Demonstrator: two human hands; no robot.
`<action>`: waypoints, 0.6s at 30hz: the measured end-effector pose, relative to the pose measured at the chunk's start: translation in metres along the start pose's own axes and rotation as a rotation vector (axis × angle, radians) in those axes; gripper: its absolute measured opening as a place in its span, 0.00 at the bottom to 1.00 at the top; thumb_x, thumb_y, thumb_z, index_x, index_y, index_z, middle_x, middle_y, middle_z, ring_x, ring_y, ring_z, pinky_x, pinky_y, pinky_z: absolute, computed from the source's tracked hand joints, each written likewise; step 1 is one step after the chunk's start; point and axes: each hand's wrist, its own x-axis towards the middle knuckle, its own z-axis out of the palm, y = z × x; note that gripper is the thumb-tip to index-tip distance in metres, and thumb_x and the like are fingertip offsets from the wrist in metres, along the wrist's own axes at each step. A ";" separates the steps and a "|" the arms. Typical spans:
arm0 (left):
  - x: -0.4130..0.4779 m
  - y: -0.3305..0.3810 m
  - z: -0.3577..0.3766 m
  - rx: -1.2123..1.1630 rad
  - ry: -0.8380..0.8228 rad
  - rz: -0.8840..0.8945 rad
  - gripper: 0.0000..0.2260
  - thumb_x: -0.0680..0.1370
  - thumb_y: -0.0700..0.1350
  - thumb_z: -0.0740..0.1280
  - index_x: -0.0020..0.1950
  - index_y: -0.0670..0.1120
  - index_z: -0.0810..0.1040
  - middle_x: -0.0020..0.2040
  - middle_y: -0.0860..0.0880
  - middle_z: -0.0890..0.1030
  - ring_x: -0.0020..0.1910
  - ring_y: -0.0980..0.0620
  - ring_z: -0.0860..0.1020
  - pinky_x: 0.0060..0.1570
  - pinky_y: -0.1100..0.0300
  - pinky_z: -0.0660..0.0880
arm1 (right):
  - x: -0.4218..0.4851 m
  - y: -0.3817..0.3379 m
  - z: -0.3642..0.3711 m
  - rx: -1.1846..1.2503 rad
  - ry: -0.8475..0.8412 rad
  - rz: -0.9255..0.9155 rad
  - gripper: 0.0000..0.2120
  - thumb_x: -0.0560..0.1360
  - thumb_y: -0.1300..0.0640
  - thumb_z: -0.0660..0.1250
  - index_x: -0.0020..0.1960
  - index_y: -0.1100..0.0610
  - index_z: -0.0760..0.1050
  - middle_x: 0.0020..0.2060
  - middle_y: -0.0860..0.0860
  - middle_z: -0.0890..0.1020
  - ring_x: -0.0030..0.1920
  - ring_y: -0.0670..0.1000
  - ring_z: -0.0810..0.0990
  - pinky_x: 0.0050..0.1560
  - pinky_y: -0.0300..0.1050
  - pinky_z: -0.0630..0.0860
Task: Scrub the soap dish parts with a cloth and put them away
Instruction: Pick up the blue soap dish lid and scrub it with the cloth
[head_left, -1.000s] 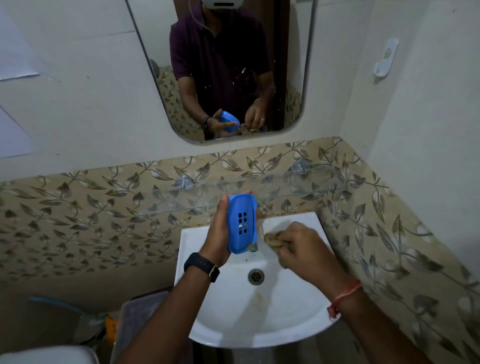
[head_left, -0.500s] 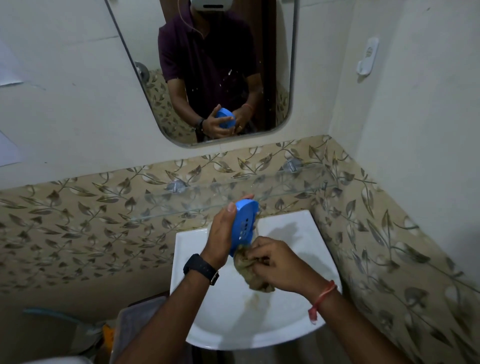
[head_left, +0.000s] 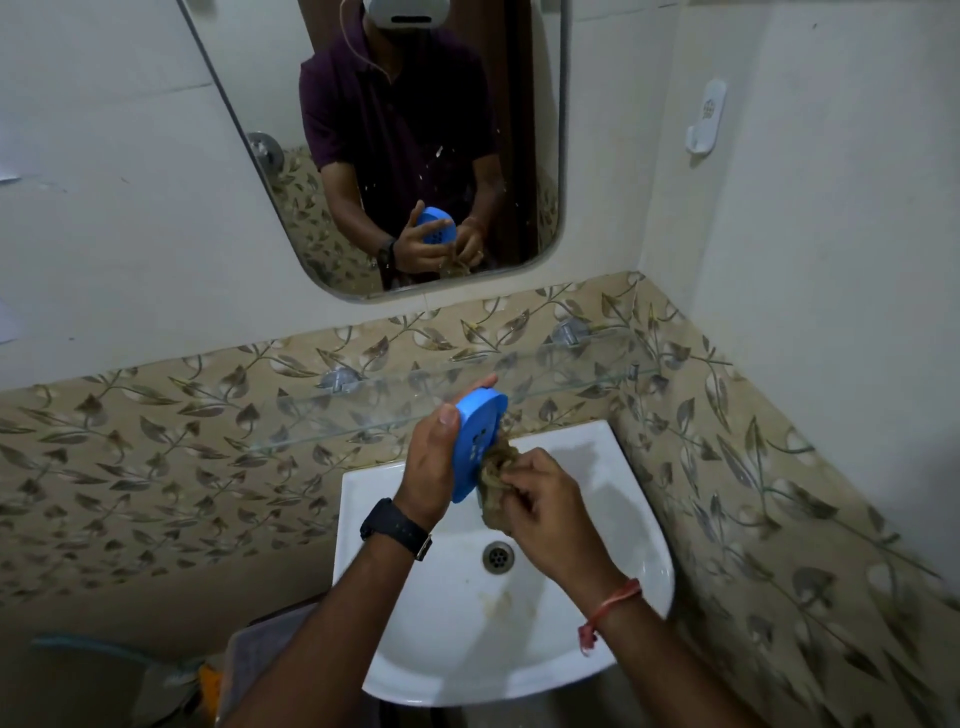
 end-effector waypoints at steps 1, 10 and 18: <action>0.000 0.000 0.000 0.024 -0.021 0.028 0.33 0.74 0.72 0.62 0.66 0.49 0.79 0.68 0.56 0.81 0.62 0.43 0.80 0.59 0.47 0.79 | -0.003 0.002 0.001 0.021 -0.011 0.020 0.07 0.77 0.66 0.64 0.49 0.60 0.81 0.44 0.41 0.75 0.44 0.40 0.79 0.46 0.29 0.75; 0.002 0.004 0.010 0.042 -0.029 0.145 0.31 0.77 0.70 0.59 0.70 0.49 0.74 0.68 0.61 0.80 0.68 0.50 0.78 0.64 0.52 0.77 | -0.011 0.004 -0.002 0.247 -0.085 0.212 0.08 0.77 0.69 0.64 0.42 0.62 0.79 0.42 0.53 0.77 0.42 0.52 0.80 0.44 0.42 0.76; 0.007 0.006 0.013 0.003 -0.032 0.181 0.33 0.77 0.70 0.59 0.72 0.47 0.73 0.69 0.62 0.78 0.64 0.53 0.80 0.57 0.60 0.79 | -0.002 -0.005 -0.009 -0.013 0.017 0.011 0.08 0.77 0.67 0.66 0.50 0.62 0.83 0.45 0.46 0.76 0.44 0.42 0.79 0.45 0.29 0.74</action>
